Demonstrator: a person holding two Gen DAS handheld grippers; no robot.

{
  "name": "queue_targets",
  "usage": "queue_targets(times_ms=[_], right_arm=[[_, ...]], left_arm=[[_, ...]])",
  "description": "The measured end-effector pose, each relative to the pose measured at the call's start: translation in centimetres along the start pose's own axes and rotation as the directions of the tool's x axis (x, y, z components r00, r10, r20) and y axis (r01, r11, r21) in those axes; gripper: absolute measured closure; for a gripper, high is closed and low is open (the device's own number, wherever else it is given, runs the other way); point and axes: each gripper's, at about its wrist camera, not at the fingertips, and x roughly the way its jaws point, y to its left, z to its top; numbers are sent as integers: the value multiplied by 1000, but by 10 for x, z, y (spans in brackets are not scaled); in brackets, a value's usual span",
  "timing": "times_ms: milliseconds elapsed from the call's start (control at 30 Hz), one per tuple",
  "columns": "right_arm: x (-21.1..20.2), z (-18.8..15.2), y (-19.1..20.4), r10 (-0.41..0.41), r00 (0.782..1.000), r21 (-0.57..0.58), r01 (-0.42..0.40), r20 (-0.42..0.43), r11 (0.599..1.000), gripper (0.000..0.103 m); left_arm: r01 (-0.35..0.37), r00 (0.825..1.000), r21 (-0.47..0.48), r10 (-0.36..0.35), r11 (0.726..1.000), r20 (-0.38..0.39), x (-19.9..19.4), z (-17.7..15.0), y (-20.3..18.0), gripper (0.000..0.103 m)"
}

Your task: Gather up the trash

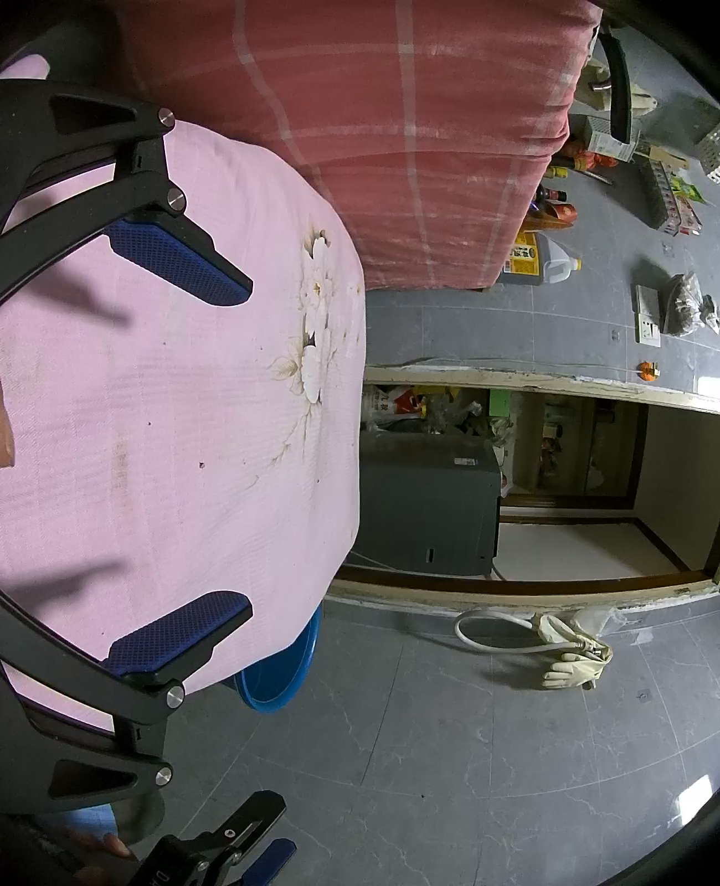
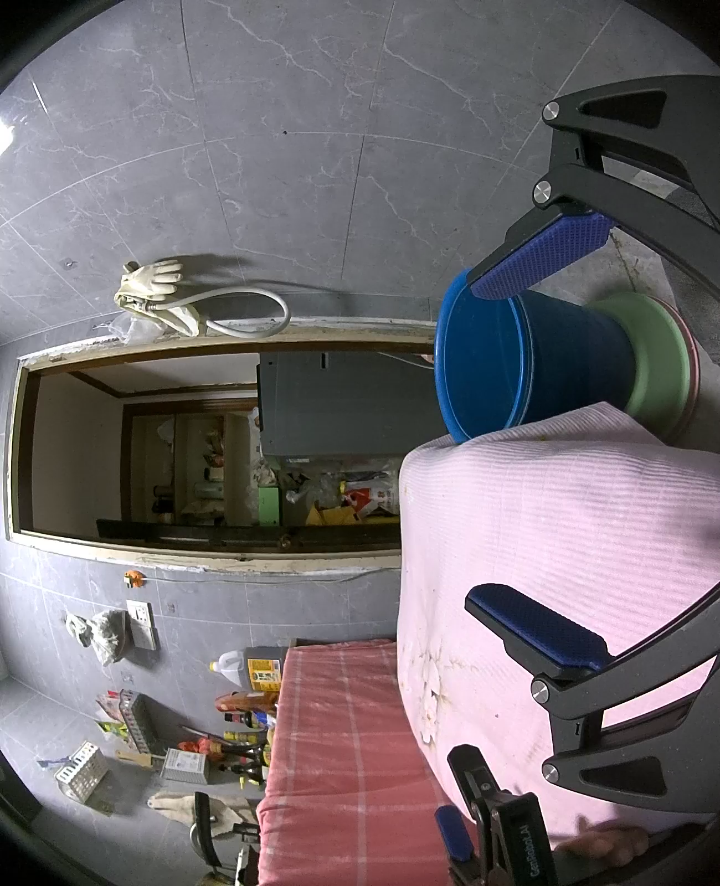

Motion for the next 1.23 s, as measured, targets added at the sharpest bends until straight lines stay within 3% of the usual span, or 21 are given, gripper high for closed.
queue_targets(times_ms=[1233], right_arm=[[0,0,3,-1,1000,1,1,-2,1000,0]], left_arm=[[2,1000,1,-2,1000,-1,-1,-1,-9,2]])
